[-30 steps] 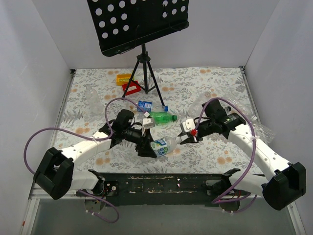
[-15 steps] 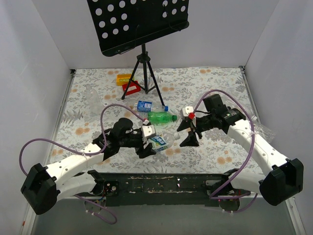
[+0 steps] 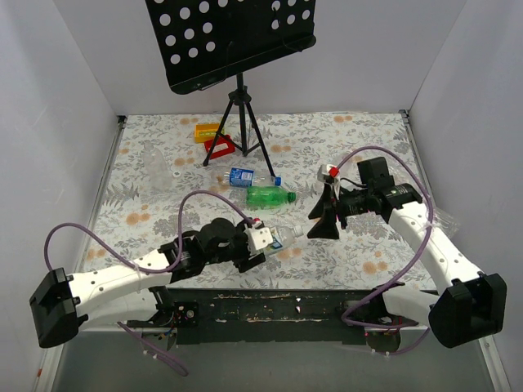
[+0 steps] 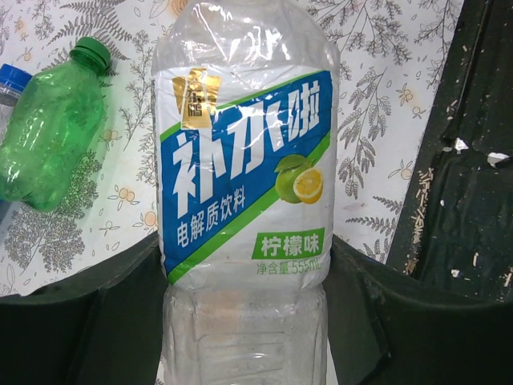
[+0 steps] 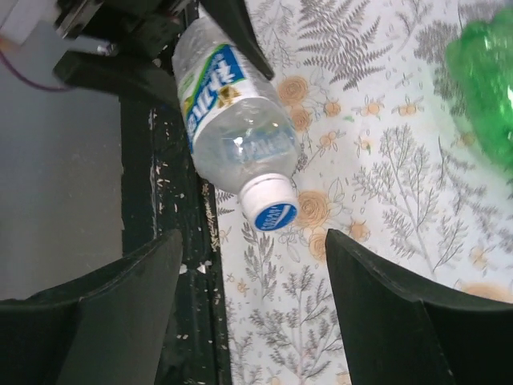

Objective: Unscrew the bottle caps
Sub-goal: Unscrew the bottle cap from the plastic bottle.

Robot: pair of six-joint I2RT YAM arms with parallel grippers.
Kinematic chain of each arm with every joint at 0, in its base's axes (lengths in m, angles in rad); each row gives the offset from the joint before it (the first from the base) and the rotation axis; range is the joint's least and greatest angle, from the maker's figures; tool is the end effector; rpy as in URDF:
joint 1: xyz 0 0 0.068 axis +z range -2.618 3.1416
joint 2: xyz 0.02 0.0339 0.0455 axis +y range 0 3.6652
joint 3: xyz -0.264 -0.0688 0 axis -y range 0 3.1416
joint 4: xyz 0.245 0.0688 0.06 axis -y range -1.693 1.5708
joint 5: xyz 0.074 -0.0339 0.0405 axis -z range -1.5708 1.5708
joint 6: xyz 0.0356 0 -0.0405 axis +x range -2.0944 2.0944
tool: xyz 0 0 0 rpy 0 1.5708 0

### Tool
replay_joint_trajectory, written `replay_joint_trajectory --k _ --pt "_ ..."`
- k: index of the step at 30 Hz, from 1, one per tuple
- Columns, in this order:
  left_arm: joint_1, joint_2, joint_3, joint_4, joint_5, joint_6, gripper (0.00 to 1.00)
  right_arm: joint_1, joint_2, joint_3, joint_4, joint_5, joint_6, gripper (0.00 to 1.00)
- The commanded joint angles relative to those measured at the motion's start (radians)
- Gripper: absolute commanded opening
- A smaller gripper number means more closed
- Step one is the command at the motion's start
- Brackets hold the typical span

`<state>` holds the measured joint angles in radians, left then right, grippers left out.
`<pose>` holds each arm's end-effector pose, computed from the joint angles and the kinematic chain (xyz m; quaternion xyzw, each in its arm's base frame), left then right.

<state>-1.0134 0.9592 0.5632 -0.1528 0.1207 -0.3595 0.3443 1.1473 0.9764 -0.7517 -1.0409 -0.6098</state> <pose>0.1079 -0.1812 0.2335 0.3076 0.8151 -0.3501 0.3442 0.1955 0.1027 0.2983 -0.5183 0.6579 0.4307 0.3362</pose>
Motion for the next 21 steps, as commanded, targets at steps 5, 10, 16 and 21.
replay_joint_trajectory --k 5,10,16,21 --pt "-0.094 0.078 0.006 0.065 -0.216 0.001 0.0 -0.03 0.057 -0.076 0.23 -0.093 0.504 0.74" --pt "-0.099 0.082 0.003 0.114 -0.211 -0.002 0.0 -0.028 0.091 -0.139 0.288 -0.071 0.568 0.73" --pt "-0.102 0.085 0.003 0.13 -0.19 -0.01 0.0 -0.027 0.117 -0.16 0.327 -0.068 0.594 0.73" --pt "-0.108 0.093 0.003 0.134 -0.188 -0.015 0.0 -0.025 0.138 -0.15 0.341 -0.091 0.625 0.72"
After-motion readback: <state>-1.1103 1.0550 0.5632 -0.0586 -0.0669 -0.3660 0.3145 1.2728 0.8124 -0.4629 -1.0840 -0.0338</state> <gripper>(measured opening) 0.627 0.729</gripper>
